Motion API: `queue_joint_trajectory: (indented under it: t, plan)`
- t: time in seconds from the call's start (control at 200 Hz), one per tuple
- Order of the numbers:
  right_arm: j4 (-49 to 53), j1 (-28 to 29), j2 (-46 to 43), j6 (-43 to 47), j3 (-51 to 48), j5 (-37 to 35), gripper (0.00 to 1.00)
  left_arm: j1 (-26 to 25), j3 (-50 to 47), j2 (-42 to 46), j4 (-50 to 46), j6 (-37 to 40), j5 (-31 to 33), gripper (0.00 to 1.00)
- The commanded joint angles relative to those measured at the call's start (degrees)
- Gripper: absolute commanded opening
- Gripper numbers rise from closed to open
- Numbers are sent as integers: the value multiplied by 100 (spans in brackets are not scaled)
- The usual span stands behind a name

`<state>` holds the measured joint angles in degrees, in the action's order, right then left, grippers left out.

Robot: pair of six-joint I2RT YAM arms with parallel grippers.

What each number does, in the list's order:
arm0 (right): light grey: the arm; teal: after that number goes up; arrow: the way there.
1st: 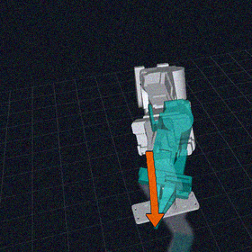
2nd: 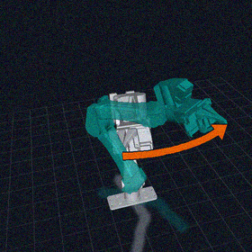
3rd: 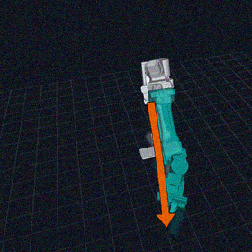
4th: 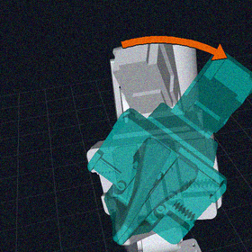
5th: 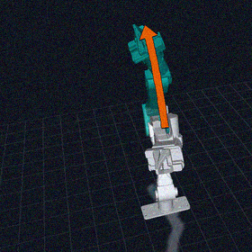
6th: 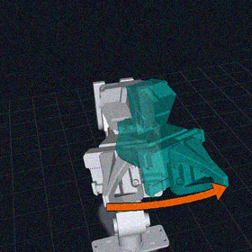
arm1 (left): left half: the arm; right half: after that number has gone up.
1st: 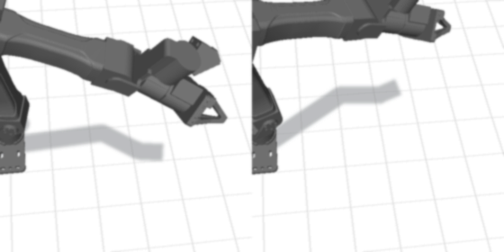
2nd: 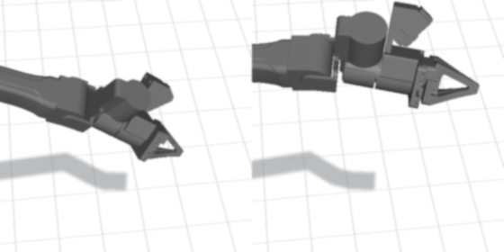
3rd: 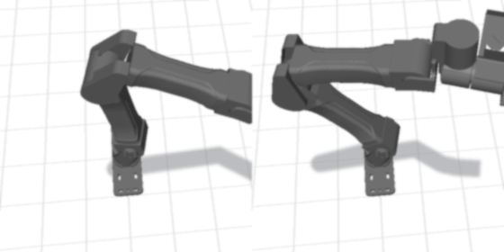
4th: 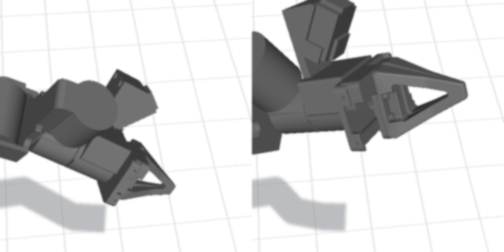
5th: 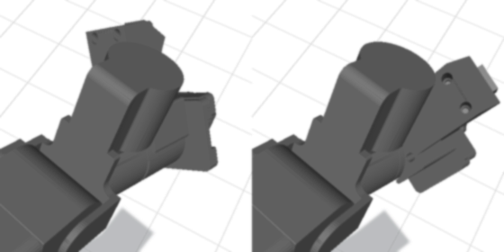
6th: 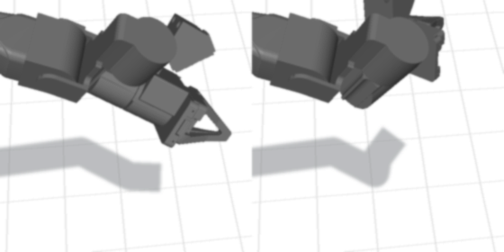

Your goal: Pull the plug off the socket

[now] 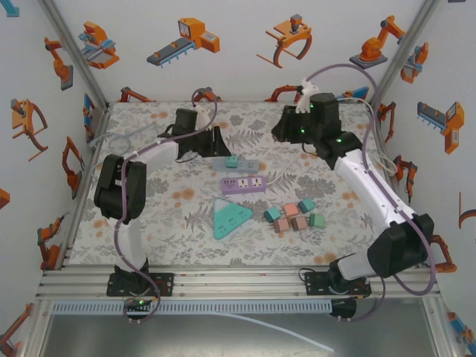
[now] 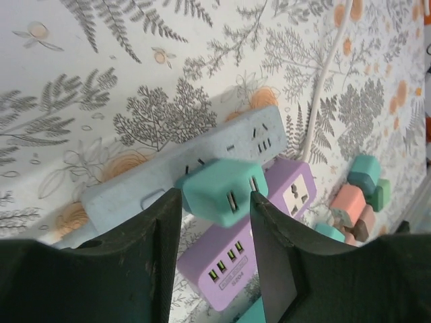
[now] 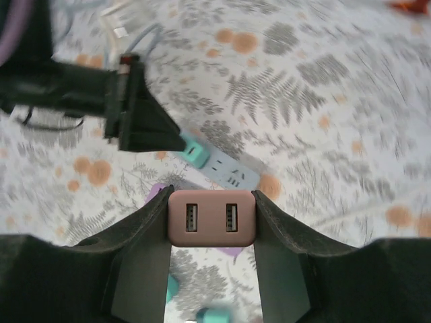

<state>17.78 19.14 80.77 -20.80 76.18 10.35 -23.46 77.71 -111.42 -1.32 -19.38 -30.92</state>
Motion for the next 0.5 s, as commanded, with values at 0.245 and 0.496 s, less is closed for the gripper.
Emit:
queue_joint_trajectory:
  t: [0.245,0.496]
  plan:
    - [1212,-1767,-1014,-2584,-1509,-604,0,-297,-1229,1853,1517,1269,-1440,51]
    - [1746,-2540,-1037,-3127,-2499,-667,0,-1017,-1547,2647,368,3440,-2000,58]
